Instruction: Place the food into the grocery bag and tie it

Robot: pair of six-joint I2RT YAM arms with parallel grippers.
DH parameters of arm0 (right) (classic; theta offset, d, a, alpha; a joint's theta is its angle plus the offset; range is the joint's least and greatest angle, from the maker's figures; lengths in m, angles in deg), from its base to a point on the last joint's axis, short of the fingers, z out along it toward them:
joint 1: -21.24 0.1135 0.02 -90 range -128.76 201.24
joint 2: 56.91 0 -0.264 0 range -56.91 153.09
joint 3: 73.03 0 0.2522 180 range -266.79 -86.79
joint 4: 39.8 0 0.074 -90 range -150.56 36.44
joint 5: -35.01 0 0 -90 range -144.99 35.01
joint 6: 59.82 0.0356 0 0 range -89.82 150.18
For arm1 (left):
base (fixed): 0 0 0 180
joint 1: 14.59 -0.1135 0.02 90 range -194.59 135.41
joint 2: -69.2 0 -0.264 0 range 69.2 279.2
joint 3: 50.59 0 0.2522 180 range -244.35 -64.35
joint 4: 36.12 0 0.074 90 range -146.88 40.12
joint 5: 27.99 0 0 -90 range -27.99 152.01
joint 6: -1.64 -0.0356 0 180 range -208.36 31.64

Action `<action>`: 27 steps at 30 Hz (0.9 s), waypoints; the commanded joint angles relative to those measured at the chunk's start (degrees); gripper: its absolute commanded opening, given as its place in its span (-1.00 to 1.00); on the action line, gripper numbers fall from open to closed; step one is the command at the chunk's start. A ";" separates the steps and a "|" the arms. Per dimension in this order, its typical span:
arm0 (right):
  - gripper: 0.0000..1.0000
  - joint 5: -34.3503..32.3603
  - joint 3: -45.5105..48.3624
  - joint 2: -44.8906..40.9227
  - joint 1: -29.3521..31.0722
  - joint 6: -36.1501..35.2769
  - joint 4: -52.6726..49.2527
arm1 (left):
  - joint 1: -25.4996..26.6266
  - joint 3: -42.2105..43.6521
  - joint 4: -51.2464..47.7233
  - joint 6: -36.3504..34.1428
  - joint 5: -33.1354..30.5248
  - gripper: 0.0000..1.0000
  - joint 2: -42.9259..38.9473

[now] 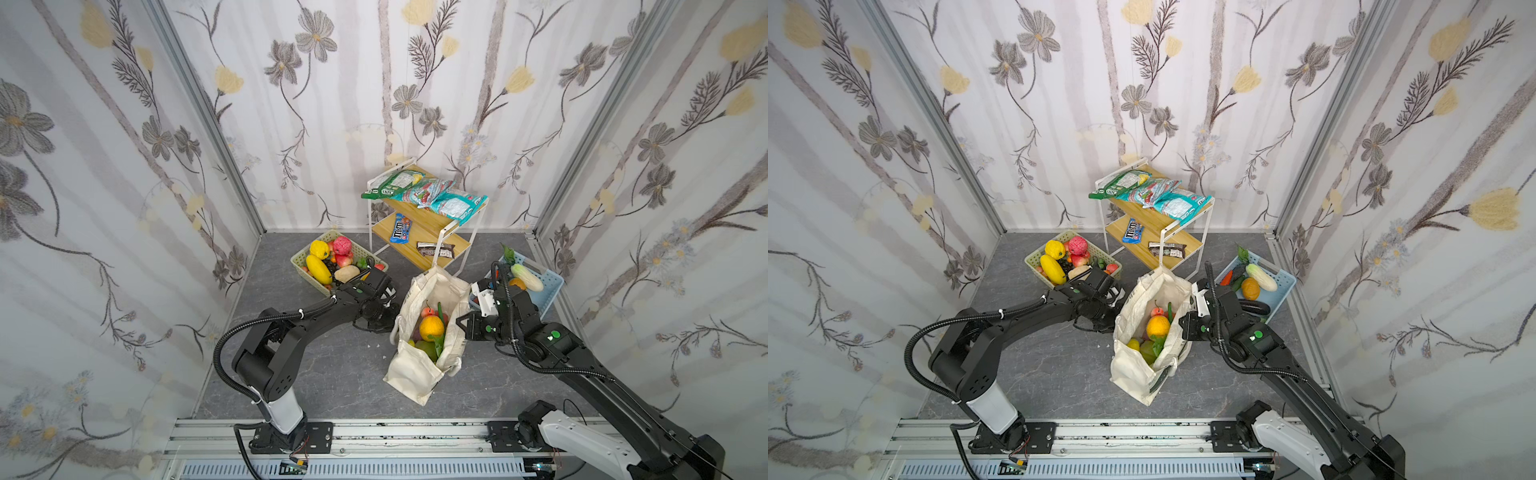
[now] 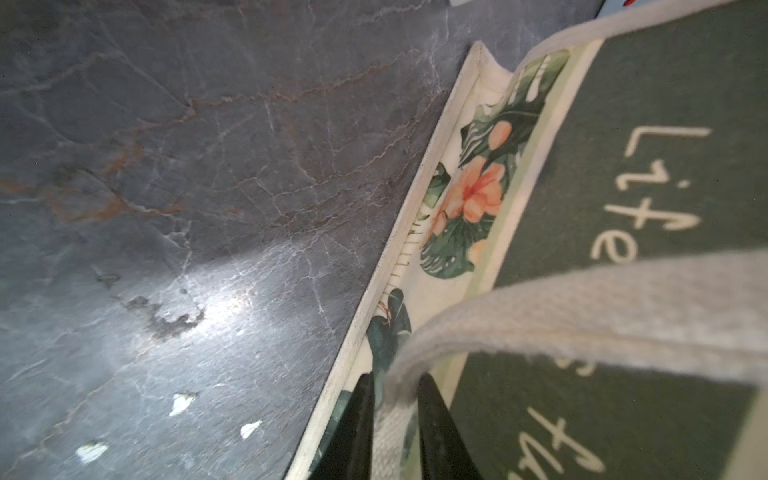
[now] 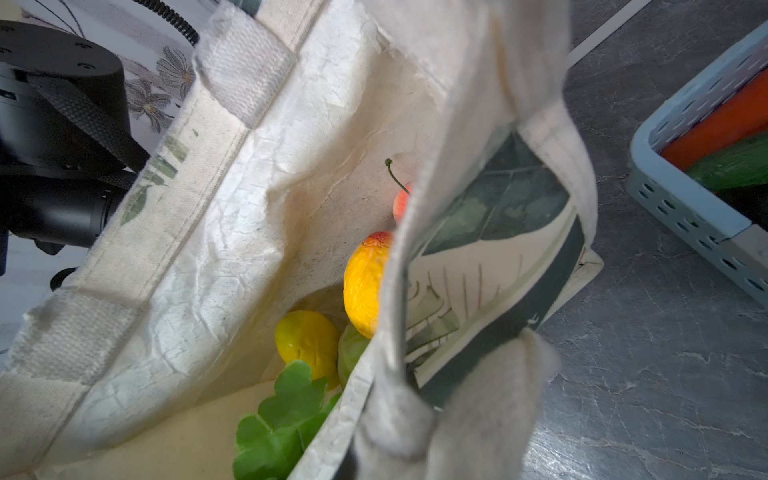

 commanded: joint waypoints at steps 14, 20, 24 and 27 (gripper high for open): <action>-0.83 -1.62 1.08 -1.08 0.00 0.35 0.55 | -5.44 -4.13 -7.37 -1.75 -6.84 -1.00 -9.07; -0.83 -1.64 1.16 -1.11 -0.03 0.35 0.66 | -5.27 -3.22 -7.99 -3.77 -3.49 -0.27 -7.68; -0.83 -1.64 1.21 -0.87 -0.02 0.35 0.64 | -2.67 -1.86 -7.06 -4.79 0.16 0.21 -6.86; -0.83 -1.57 1.31 -0.63 0.00 0.39 0.86 | -2.24 -1.15 -7.33 -4.69 0.83 0.28 -6.52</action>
